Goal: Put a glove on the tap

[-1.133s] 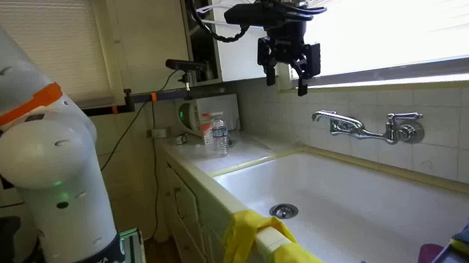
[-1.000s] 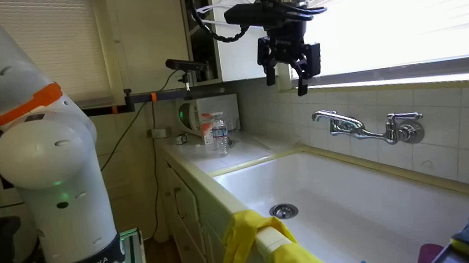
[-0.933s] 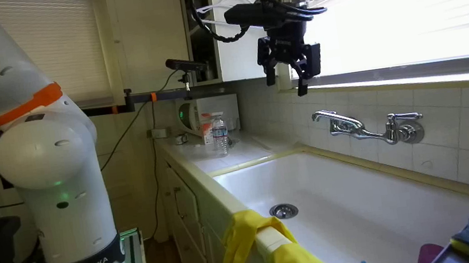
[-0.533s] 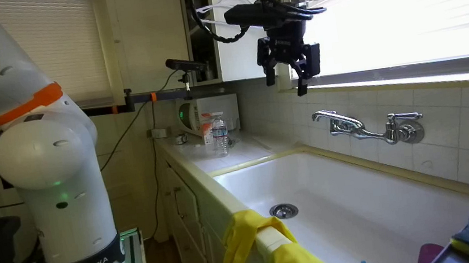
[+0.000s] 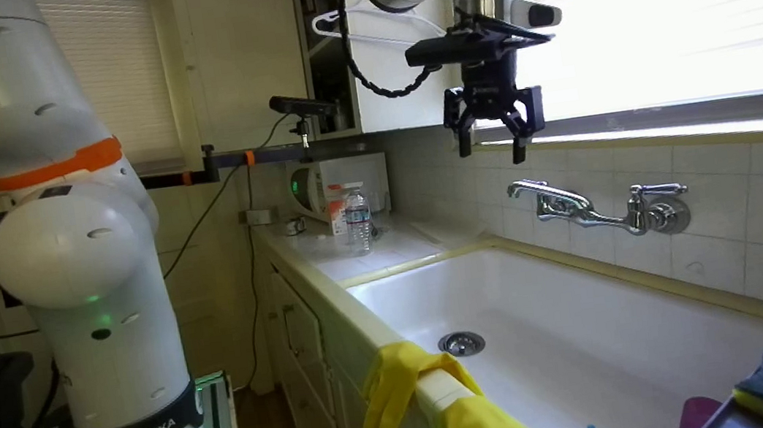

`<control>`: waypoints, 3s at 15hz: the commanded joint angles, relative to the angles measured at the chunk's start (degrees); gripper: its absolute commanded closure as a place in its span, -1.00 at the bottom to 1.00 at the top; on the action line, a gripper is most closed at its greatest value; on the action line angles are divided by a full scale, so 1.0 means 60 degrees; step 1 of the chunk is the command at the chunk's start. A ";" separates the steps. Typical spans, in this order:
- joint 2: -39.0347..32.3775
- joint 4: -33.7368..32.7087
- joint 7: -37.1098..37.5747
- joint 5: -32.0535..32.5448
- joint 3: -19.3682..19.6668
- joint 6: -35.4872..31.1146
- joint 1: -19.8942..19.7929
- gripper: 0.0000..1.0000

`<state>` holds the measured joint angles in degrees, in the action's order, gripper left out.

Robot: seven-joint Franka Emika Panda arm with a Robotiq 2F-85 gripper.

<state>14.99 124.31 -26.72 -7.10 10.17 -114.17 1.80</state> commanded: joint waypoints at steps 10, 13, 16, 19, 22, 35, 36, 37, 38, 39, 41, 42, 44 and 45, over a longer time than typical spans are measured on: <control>-0.2520 -0.2391 -0.0200 0.0282 -0.1229 -0.1031 -0.0176 -1.00; -0.2717 -0.2558 -0.0259 0.0285 -0.1283 -0.1046 -0.0187 -1.00; -0.2711 -0.2310 0.0930 0.0204 -0.1295 -0.1783 -0.0214 -1.00; -0.2914 -0.2202 0.2043 -0.0059 -0.1403 -0.2808 -0.0153 -1.00; -0.3255 -0.2246 0.2961 -0.0131 -0.1596 -0.3768 -0.0078 -1.00; -0.3969 -0.2362 0.4845 -0.0176 -0.2086 -0.4727 0.0060 -1.00; -0.4030 -0.2413 0.5063 -0.0217 -0.2074 -0.4731 0.0065 -1.00; -0.4113 -0.2478 0.5334 -0.0228 -0.2059 -0.4796 0.0082 -1.00; -0.4154 -0.2525 0.5528 -0.0259 -0.2059 -0.4796 0.0091 -1.00; -0.4220 -0.2595 0.5727 -0.0297 -0.2071 -0.4748 0.0103 -1.00; -0.4343 -0.2778 0.5863 -0.0507 -0.2133 -0.4542 0.0087 -1.00; -0.4397 -0.2884 0.5936 -0.0558 -0.2149 -0.4333 0.0081 -1.00; -0.4542 -0.3106 0.6202 -0.0434 -0.2123 -0.4178 0.0110 -1.00; -0.4659 -0.3287 0.6304 -0.0403 -0.2122 -0.3999 0.0124 -1.00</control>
<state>-10.64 108.15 8.82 -9.01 -2.64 -141.54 2.17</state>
